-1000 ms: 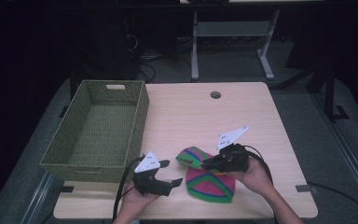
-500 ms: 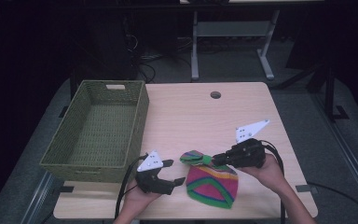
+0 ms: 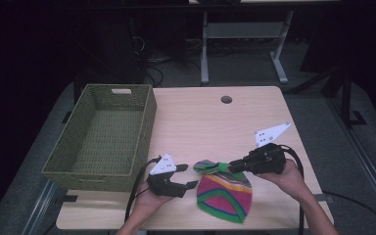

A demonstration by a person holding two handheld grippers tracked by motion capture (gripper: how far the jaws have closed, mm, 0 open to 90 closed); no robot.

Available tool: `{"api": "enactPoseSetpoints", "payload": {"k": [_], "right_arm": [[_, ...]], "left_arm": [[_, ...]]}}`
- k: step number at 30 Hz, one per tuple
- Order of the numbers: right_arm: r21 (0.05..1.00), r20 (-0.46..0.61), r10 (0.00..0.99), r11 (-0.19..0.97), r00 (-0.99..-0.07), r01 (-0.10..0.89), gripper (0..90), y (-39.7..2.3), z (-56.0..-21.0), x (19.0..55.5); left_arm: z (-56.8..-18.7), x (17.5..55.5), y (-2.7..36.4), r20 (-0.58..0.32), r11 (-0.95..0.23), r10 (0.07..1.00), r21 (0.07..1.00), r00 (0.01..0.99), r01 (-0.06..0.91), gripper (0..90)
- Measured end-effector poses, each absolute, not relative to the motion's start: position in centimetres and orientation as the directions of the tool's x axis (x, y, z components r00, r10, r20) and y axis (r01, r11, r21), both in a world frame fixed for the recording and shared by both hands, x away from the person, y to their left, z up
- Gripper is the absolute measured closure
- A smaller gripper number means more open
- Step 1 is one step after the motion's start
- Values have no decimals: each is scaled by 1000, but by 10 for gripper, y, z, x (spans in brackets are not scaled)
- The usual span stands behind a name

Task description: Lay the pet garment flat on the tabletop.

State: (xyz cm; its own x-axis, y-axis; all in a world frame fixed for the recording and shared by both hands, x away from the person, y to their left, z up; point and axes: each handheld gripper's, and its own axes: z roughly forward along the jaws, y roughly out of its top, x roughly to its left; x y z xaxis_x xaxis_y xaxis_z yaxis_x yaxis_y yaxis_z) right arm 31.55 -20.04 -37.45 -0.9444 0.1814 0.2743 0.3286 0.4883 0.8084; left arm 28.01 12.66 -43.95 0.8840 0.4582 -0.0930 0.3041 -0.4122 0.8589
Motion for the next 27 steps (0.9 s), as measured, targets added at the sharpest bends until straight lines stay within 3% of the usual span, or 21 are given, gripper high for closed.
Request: {"api": "enactPoseSetpoints", "payload": {"k": [6, 13, 22, 27], "right_arm": [[809, 284, 170, 486, -943, 331, 830, -205, -374, 318], [808, 286, 173, 486, -942, 334, 830, -209, -375, 319], [807, 289, 186, 480, -939, 344, 829, -215, -375, 322], [805, 290, 195, 481, -937, 349, 829, -216, -376, 324]], "left_arm": [[-448, 293, 113, -64, -443, 440, 852, 896, 278, 405], [-458, 307, 106, -95, -422, 443, 855, 892, 301, 469], [-459, 312, 108, -112, -386, 398, 880, 910, 278, 785], [-455, 309, 110, -105, -383, 375, 887, 921, 257, 826]]}}
